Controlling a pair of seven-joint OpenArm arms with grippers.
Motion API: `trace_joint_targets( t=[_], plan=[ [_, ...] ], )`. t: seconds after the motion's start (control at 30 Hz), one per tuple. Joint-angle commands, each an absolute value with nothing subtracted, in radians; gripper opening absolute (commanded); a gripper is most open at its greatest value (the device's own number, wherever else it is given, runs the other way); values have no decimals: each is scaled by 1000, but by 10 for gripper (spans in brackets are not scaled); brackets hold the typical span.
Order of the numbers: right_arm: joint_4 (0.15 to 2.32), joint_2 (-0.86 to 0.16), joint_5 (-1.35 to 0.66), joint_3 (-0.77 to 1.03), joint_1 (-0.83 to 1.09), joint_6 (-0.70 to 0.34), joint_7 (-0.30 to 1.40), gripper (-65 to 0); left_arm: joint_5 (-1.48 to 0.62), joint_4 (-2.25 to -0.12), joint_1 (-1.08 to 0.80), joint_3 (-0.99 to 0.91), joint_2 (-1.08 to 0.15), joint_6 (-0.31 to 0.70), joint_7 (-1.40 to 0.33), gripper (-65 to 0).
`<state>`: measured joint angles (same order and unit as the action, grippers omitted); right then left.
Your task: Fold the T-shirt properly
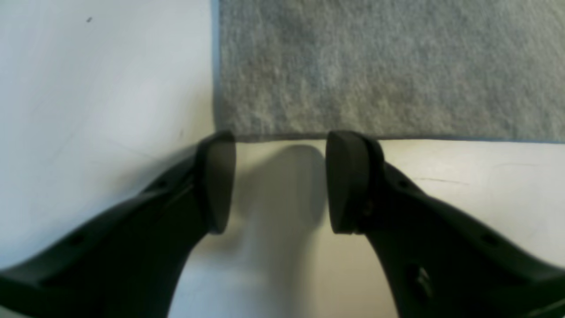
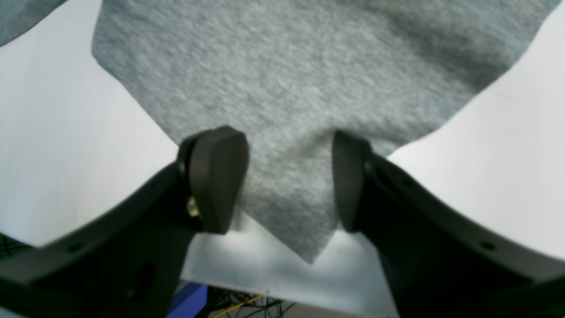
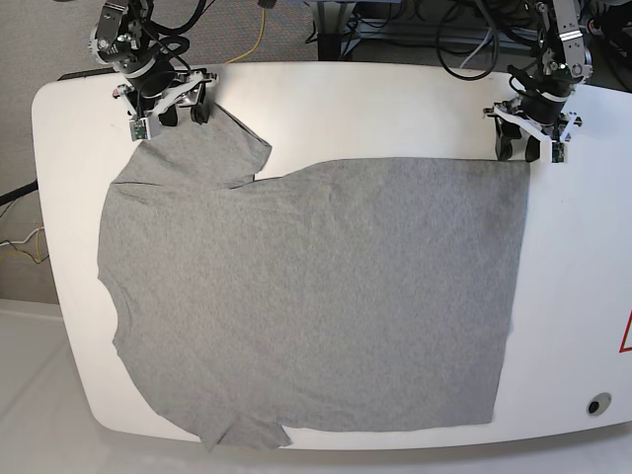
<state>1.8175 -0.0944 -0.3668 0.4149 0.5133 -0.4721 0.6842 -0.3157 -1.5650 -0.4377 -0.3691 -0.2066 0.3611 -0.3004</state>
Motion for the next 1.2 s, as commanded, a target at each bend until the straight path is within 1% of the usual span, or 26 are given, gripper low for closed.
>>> trace_joint_targets(
  t=[0.0,0.2,0.27,0.4,1.17],
  plan=[
    [1826,-101,-363,423,521,-474,686,-313,-332,-1580,-442,-393,-217,365,-290,-342],
    [1832,-100,-365,434,525,-475,682,-315,-355,-1588,-444,-444,-209,399,-304,-340],
    [1837,-99,-369,448,522,-474,687,-315,-350,-1589,-445,-496,-205,447,-297,-341],
    [1844,-95,-370,466,526,-473,688,-318,-347,-1588,-447,-516,-199,464,-299,-342],
    [1828,-100,-369,469,517,-476,688,-311,-332,-1574,-420,-510,-180,452,-304,-341]
  ],
)
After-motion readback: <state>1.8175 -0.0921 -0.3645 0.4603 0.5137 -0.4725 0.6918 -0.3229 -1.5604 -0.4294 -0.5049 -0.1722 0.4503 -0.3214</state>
